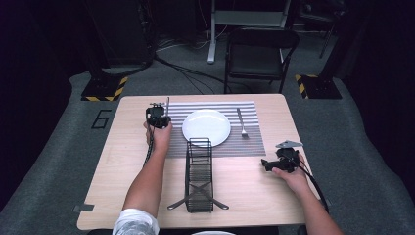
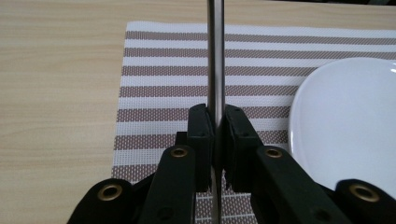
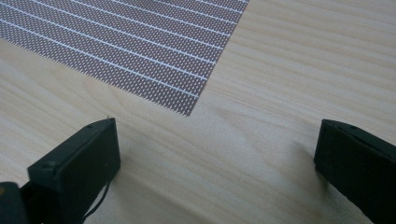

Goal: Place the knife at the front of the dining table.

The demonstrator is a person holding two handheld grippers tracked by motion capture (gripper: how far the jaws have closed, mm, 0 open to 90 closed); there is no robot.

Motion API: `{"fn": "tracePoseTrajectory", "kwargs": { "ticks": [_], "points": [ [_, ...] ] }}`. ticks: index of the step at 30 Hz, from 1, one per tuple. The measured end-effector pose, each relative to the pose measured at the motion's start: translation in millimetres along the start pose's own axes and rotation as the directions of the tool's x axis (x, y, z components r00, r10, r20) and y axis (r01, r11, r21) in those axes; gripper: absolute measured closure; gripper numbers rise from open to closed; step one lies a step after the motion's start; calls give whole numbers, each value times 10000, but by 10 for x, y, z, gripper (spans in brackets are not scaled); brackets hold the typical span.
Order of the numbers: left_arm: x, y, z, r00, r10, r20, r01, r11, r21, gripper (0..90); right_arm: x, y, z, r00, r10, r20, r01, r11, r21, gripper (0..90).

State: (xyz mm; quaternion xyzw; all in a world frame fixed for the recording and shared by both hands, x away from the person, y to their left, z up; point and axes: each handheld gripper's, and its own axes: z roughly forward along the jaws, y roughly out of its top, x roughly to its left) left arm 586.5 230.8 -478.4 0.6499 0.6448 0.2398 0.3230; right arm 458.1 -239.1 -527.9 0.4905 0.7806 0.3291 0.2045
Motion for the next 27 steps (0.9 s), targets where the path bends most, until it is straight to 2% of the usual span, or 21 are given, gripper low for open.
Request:
{"fn": "tracePoseTrajectory", "kwargs": {
  "ticks": [27],
  "points": [
    [76, -88, 247, 9983, -555, -184, 558, 9982, 207, 825, 0, 0, 0, 10000, -2, -15, 2, 10000, 4, 0]
  ]
}}
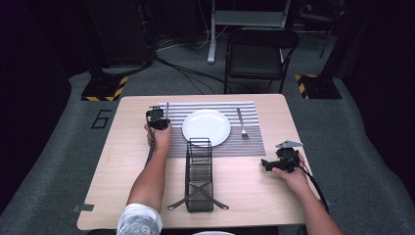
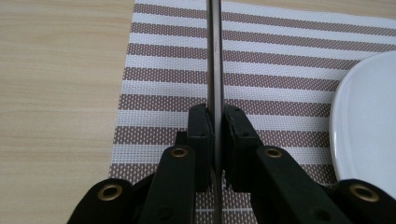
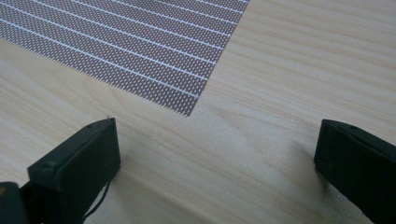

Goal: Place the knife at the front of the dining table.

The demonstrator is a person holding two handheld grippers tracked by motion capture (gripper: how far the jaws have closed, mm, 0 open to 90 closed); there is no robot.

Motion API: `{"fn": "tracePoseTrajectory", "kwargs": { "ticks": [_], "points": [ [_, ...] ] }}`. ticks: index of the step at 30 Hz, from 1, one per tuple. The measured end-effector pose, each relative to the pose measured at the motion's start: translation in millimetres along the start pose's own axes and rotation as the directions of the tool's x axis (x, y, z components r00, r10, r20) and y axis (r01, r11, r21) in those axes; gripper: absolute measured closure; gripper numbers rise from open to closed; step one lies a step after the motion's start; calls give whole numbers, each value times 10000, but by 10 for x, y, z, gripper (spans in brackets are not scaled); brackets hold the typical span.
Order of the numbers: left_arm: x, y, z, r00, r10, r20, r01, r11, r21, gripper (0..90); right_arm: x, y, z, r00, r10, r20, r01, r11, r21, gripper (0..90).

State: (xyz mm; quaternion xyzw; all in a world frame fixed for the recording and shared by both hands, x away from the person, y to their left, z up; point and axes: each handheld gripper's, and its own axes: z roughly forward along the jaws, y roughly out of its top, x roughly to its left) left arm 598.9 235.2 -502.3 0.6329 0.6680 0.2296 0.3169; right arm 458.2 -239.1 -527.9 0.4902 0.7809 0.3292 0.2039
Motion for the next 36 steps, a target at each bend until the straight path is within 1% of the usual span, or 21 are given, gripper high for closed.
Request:
{"fn": "tracePoseTrajectory", "kwargs": {
  "ticks": [3, 5, 7, 8, 10, 15, 19, 20, 21, 24, 25, 29, 36],
  "points": [
    [-23, -14, 32, 10000, -25, 14, 25, 10000, -13, 825, 0, 0, 0, 10000, -2, 0, 2, 10000, 0, 0],
    [-33, -11, 48, 10000, 70, 16, -70, 9999, 76, 825, 0, 0, 0, 10000, -2, 3, 2, 10000, 1, 0],
    [-58, -6, 61, 10000, 33, 35, -33, 10000, 38, 825, 0, 0, 0, 10000, 2, 2, -2, 10000, 2, 0],
    [-68, -1, 62, 9999, 157, 32, -157, 9999, 15, 825, 0, 0, 0, 10000, 1, 1, -1, 10000, -1, 0],
    [-86, 12, 67, 9998, 190, 26, -190, 9998, -20, 825, 0, 0, 0, 10000, 0, 0, 0, 10000, 1, 0],
    [-99, 16, 114, 9998, 168, 53, -168, 9999, 17, 824, 0, 0, 0, 10000, 1, 0, -1, 10000, 1, 0],
    [-109, -7, 158, 9996, 272, 61, -272, 9996, 82, 824, 0, 0, 0, 10000, -1, 2, 1, 10000, -1, 0],
    [-113, -11, 165, 9997, 220, 46, -220, 9997, 119, 824, 0, 0, 0, 10000, -3, -2, 3, 10000, 1, 0],
    [-113, -12, 166, 9997, 244, 53, -244, 9997, 56, 824, 0, 0, 0, 10000, -2, 3, 2, 10000, 1, 0],
    [-114, -3, 172, 9996, 281, 73, -282, 9995, 145, 823, 0, 0, 0, 10000, -4, -4, 4, 10000, 0, 0],
    [-111, -3, 172, 9998, 161, 79, -162, 9997, 155, 823, 0, 0, 0, 10000, -1, -3, 1, 10000, 3, 0],
    [-104, -1, 176, 9997, 218, 103, -220, 9996, 188, 820, -1, 0, 0, 10000, -12, -7, 12, 10000, 3, 0],
    [-89, 0, 178, 9997, 103, 199, -107, 9998, 182, 817, -1, 0, 0, 10000, -9, -8, 9, 10000, 3, 0]
  ]
}}
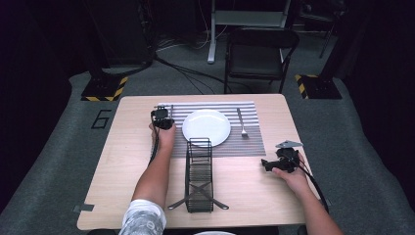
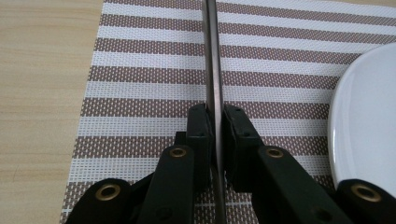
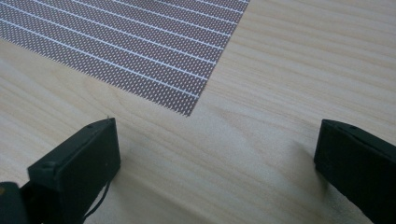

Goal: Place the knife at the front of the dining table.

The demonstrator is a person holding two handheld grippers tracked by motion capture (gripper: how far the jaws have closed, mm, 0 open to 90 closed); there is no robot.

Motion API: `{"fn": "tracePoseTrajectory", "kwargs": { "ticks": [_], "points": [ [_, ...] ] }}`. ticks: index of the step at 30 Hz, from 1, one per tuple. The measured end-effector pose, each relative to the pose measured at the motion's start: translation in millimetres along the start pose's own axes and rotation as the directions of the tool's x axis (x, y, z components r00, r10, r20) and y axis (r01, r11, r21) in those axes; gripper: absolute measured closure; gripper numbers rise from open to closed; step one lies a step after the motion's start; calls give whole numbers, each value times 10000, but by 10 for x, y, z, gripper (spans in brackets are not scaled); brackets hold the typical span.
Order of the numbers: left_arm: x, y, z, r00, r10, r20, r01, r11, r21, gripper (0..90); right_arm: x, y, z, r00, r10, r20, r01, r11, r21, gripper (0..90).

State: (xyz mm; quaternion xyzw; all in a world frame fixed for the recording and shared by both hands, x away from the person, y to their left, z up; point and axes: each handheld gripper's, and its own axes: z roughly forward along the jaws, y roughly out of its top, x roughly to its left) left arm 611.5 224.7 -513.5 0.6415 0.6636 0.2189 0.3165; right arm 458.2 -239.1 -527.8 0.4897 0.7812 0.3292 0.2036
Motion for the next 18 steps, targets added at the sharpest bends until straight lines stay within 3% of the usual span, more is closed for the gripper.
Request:
{"fn": "tracePoseTrajectory", "kwargs": {
  "ticks": [11, 18],
  "points": [
    [-9, 7, -1, 9999, 114, 13, -114, 9999, 90, 796, -1, 1, 1, 10000, -21, -20, 21, 10000, 8, 0],
    [-30, 5, 5, 9993, 183, 316, -185, 9998, 58, 749, -1, 2, 1, 10000, -22, -21, 22, 10000, 6, 0]
  ]
}}
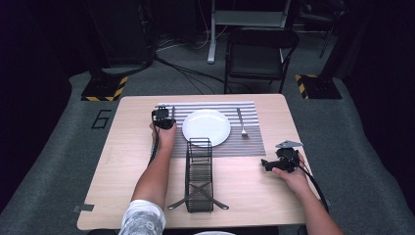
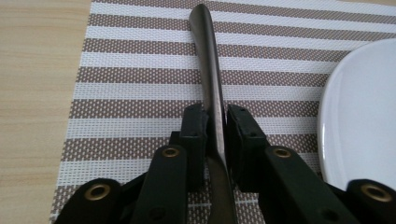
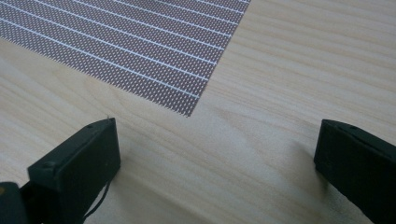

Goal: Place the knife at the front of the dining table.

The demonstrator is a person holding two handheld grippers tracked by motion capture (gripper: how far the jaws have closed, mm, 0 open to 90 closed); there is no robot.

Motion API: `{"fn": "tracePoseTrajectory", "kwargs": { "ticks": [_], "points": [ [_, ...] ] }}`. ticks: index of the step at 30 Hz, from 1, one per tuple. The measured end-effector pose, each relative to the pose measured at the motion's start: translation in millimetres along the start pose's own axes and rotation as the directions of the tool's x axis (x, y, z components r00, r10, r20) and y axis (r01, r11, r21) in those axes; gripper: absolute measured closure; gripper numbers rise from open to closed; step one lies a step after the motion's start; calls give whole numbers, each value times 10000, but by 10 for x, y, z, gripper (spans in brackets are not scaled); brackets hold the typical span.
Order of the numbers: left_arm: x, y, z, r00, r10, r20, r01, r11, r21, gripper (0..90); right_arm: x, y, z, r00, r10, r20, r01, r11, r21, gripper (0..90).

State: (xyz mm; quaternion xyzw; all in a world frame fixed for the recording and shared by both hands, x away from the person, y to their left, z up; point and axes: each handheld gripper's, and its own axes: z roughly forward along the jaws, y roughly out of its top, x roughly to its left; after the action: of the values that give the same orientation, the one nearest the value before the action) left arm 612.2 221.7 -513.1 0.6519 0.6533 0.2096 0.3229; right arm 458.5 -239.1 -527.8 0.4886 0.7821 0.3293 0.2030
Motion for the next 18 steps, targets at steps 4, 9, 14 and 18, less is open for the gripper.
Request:
{"fn": "tracePoseTrajectory", "kwargs": {
  "ticks": [4, 9, 14, 18],
  "points": [
    [-8, -1, 1, 9998, 53, 171, -53, 10000, 27, 730, 0, 1, 1, 10000, 1, -8, -1, 10000, -4, 0],
    [-8, 1, -7, 9994, 219, 280, -221, 9997, 45, 698, 1, 2, 0, 10000, 12, -29, -12, 10000, 1, 0],
    [-10, 22, -52, 9990, 249, 372, -247, 9997, -60, 655, 1, 2, 0, 10000, 12, -28, -12, 10000, 3, 0],
    [15, 69, -128, 9984, 315, 466, -297, 9988, -397, 625, 1, 2, 1, 10000, 16, -31, -16, 10000, -4, 0]
  ]
}}
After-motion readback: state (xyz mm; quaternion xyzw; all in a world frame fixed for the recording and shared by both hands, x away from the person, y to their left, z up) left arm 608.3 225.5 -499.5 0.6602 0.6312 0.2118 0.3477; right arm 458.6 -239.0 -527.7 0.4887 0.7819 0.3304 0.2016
